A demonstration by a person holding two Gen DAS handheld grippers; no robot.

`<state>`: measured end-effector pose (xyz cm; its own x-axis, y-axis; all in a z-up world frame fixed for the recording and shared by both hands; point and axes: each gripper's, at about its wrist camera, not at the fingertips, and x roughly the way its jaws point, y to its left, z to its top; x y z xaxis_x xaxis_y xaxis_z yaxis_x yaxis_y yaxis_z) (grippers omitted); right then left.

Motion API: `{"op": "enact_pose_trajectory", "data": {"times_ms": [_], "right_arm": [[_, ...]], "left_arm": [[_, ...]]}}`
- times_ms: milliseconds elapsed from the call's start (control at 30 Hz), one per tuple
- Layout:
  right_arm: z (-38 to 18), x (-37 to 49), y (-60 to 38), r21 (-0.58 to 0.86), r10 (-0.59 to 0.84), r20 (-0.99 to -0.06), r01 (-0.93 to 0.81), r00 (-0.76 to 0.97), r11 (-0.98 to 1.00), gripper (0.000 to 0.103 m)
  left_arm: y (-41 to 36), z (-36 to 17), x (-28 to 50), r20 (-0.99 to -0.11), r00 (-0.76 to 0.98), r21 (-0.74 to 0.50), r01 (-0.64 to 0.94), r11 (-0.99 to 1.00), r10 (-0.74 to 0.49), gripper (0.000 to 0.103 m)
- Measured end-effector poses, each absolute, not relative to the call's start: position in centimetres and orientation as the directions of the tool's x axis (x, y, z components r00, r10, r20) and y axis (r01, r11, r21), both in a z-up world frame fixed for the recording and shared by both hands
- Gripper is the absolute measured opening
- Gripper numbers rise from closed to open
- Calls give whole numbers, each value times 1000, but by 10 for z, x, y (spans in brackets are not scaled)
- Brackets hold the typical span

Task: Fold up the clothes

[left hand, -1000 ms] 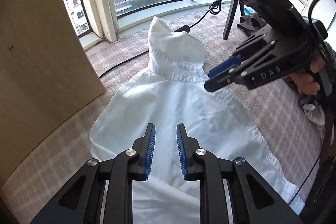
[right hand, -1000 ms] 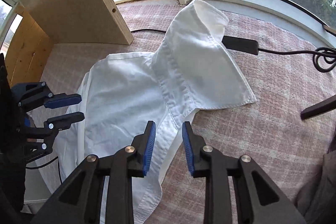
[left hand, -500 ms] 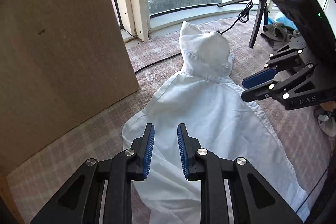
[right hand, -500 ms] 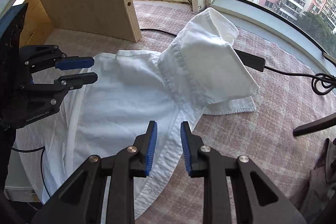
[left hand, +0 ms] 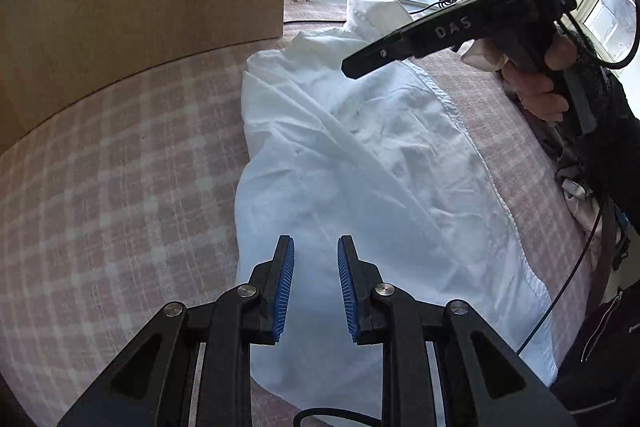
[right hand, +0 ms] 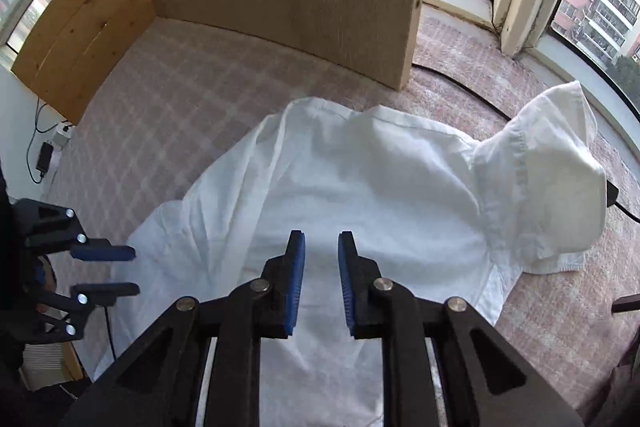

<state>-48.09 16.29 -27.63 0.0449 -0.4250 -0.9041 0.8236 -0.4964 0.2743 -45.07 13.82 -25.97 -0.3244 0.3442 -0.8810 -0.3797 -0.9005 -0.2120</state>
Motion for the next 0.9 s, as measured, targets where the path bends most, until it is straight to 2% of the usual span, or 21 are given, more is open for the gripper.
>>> {"op": "enact_pose_trajectory", "data": {"times_ms": [67,167,233,267,300,400,500,700,800,833,867,900], "right_arm": [[-273,-469,141,314,-455,-886,841,92,-441,17],[-291,-454,107,320,-416,-898,863,144,-391,17],[-305,-455,94,264,-369,-924,870,104,-416,17],[-305,-459,93,266,-371,-923,860,98,-435,12],[-305,-463,93,268,-373,-923,850,92,-453,12],[-303,-469,92,279,-380,-921,829,87,-485,14],[-296,-447,85,308,-389,-911,853,138,-420,14],[-307,-409,66,290,-335,-926,891,171,-348,14],[-316,-413,64,295,-333,-929,870,164,-395,12],[-319,-415,64,301,-335,-928,860,164,-412,12],[-321,-417,64,306,-338,-927,850,164,-429,12],[-323,-419,64,312,-340,-926,839,164,-445,12]], "left_arm": [[129,-267,-446,-879,-318,-241,-346,-907,355,21],[124,-275,-437,-889,-279,-261,-342,-903,363,22],[120,-277,-428,-894,-258,-268,-349,-898,367,22],[116,-273,-422,-891,-264,-264,-359,-895,369,22],[107,-267,-419,-886,-281,-265,-346,-900,368,23],[71,-258,-415,-878,-332,-270,-250,-930,345,28],[42,-262,-409,-870,-341,-322,-157,-934,357,26],[74,-260,-401,-843,-325,-347,-281,-895,429,23],[95,-274,-407,-873,-291,-301,-310,-902,392,26],[96,-280,-409,-889,-286,-270,-300,-915,356,25],[93,-280,-410,-896,-292,-251,-283,-925,333,15],[87,-277,-409,-903,-295,-237,-259,-936,311,14]]}}
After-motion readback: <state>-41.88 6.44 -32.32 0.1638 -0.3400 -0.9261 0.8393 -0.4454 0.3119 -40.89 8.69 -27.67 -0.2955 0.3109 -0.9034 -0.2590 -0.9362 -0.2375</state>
